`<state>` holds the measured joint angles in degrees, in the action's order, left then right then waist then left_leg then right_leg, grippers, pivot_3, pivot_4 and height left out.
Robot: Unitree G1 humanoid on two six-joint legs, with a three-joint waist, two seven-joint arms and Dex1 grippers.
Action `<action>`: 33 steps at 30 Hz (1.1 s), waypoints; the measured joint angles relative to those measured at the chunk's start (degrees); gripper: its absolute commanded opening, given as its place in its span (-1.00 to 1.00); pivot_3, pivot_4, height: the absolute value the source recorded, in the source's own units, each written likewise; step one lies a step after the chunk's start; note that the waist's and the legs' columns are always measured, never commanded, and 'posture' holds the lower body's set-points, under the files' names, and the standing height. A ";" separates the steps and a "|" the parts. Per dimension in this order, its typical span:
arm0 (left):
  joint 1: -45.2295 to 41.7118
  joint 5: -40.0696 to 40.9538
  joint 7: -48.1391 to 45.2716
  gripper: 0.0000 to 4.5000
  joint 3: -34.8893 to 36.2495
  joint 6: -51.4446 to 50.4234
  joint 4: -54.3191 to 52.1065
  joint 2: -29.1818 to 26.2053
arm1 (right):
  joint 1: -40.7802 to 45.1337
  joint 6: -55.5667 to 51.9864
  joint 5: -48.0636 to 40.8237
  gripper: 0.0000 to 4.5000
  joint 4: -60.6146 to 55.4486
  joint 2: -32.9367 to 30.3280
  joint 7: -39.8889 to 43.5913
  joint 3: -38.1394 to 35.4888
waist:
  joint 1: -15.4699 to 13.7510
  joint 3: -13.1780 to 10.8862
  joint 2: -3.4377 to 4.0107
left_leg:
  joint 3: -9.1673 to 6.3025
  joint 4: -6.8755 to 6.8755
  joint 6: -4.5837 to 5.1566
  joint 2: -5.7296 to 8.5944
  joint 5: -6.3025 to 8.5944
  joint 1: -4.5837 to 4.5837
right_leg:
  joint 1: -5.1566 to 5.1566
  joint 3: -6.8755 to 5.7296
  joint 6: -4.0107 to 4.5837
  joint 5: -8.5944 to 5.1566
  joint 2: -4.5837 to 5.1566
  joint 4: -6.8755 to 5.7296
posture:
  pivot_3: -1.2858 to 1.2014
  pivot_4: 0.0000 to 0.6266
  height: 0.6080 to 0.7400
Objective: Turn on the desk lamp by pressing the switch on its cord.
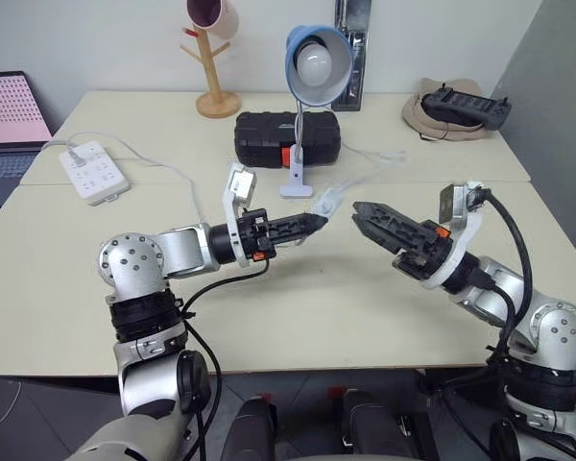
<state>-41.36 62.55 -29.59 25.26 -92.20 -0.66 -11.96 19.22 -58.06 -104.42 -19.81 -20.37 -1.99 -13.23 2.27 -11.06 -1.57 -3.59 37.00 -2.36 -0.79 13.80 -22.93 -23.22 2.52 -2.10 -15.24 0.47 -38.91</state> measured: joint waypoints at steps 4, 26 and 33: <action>0.00 2.33 2.06 -0.82 0.34 0.00 -0.82 0.62 | 0.90 1.48 -1.58 1.00 0.17 -1.52 -1.11 2.95 | 0.02 0.00 0.00 | 0.03 0.01 0.00 -0.01 0.00 0.03 | 0.00 0.03 -0.03 -0.01 -0.02 -0.02 | 0.03 -0.52 1.00; 3.18 10.77 6.37 -0.82 -0.75 1.57 -1.15 -0.61 | 4.44 4.90 -0.11 0.29 3.87 -3.00 0.93 8.30 | -0.37 0.00 0.00 | 0.05 -0.01 0.00 -0.01 0.00 -0.02 | -0.02 0.05 -0.04 -0.02 -0.01 0.06 | 0.03 -0.52 1.00; 2.37 15.66 10.35 -0.82 -1.33 1.73 -1.16 -0.61 | 4.46 4.87 0.43 -0.35 4.24 -3.20 2.02 10.04 | -0.38 0.00 0.00 | 0.05 -0.01 0.00 -0.01 0.00 -0.02 | -0.03 0.05 -0.04 -0.02 -0.01 0.07 | 0.03 -0.52 1.00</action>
<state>-39.00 78.21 -19.24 23.93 -90.47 -1.82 -12.58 23.68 -53.19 -103.99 -15.57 -23.57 0.02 -3.19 1.90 -11.06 -1.57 -3.54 36.99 -2.37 -0.80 13.80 -22.95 -23.25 2.57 -2.14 -15.26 0.45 -38.85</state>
